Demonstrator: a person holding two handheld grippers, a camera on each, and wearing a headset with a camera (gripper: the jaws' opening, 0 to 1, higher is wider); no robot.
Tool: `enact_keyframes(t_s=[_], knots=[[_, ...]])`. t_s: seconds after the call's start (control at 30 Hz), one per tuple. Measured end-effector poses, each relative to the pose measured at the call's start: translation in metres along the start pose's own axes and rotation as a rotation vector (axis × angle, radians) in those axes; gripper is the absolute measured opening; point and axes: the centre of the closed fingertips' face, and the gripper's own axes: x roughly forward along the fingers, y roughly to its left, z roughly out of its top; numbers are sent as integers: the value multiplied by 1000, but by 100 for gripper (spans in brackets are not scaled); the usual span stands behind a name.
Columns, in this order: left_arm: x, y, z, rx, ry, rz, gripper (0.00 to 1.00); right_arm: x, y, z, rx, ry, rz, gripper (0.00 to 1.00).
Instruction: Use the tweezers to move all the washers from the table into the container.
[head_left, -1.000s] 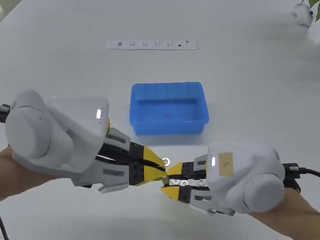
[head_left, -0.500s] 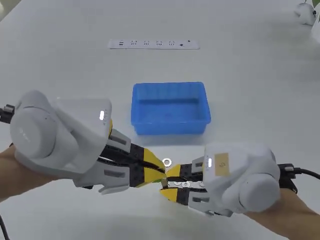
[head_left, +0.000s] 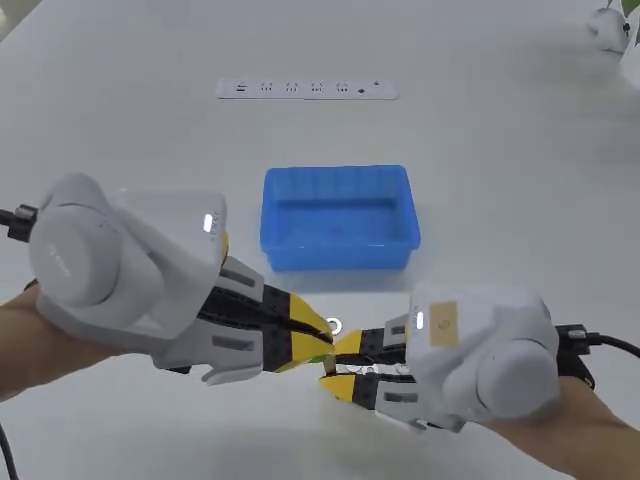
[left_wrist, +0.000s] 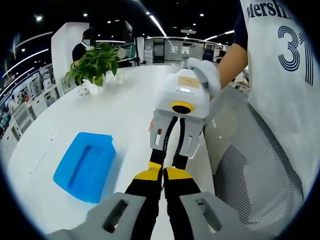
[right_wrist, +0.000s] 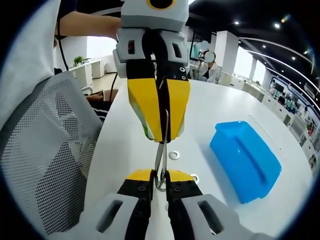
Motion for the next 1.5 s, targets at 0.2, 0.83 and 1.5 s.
enact_keyframes(t_s=[0.2,0.83,1.5], knots=[[-1,0,-1,8,11,3,6,0,0,1,-3,-3,0,10],[-22,5,22,33,-21,30,6,-16,-9,27,-25,-54,-14,10],[-65,49,81,146,-74,82,6,-48,-65,89,-115,-142,-95,10]])
